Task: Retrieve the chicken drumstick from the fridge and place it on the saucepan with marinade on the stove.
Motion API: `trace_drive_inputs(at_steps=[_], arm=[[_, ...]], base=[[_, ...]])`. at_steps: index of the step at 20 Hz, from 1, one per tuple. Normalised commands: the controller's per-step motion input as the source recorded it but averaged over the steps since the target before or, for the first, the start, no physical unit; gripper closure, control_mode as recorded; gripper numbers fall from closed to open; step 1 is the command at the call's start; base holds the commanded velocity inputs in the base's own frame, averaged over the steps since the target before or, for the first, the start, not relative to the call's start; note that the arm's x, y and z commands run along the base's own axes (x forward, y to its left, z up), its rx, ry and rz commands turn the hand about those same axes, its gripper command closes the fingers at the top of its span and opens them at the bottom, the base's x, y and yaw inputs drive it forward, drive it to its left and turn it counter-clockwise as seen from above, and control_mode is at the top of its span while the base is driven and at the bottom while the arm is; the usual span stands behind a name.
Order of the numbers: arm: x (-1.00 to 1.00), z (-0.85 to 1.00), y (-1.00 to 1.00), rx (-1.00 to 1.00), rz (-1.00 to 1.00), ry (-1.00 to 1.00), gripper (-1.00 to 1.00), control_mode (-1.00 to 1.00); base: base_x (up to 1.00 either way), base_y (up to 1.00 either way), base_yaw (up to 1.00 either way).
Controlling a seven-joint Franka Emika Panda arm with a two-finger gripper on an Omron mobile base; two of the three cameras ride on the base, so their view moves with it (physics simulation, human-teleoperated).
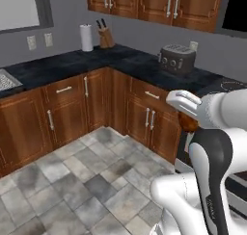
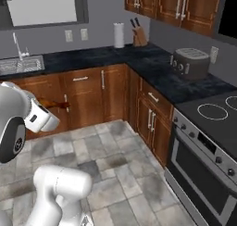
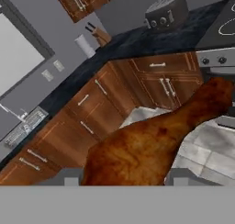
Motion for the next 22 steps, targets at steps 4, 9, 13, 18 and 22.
trace_drive_inputs(at_steps=[4,9,13,18,22], arm=[[0.0,0.0,0.0,0.0,0.0,0.0,1.0,1.0],[0.0,0.0,0.0,0.0,0.0,0.0,1.0,1.0],[0.0,0.0,0.0,0.0,0.0,0.0,1.0,1.0],[0.0,0.0,0.0,0.0,0.0,0.0,1.0,1.0],[0.0,0.0,0.0,0.0,0.0,0.0,1.0,1.0]], base=[[0.53,-0.24,-0.82],[0.61,-0.23,-0.79],[0.97,0.25,-0.76],[0.87,0.11,-0.75],[0.58,-0.12,-0.75]])
